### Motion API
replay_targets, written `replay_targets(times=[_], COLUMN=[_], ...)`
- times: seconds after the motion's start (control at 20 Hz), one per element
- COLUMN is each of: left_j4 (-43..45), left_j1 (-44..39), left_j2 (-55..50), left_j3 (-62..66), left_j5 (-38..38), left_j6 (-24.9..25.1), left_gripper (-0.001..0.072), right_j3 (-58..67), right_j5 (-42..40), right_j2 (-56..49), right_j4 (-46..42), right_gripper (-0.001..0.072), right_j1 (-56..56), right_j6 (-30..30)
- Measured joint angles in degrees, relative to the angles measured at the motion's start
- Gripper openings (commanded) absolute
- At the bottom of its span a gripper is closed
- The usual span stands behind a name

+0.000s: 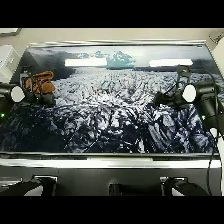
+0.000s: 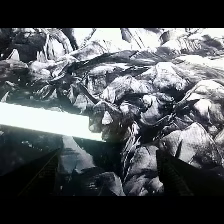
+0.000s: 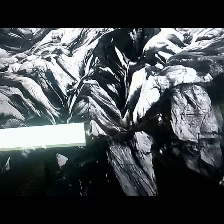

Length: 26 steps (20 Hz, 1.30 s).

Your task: Fold the clothes and pants, and hang the long-sleeved shirts on hangers.

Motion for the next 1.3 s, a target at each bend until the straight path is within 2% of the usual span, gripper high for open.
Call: replay_targets(times=[0.95, 1.2, 1.3], left_j4=[-0.02, -0.39, -0.92], left_j1=[0.0, 0.02, 0.02], left_j2=[0.0, 0.0, -0.11], left_j3=[0.0, 0.0, -0.02], left_j5=[0.0, 0.66, 3.13], left_j6=[-0.02, -0.04, -0.09], left_gripper=[0.0718, 0.0718, 0.0719], right_j3=[0.0, 0.0, 0.0], right_j5=[-0.13, -3.91, -5.55], right_j2=[0.0, -0.02, -0.02], right_j4=[0.0, -0.09, -0.15], right_gripper=[0.0681, 0.0682, 0.0682], right_j1=[0.0, 0.0, 0.0], right_j6=[0.17, 0.15, 0.15])
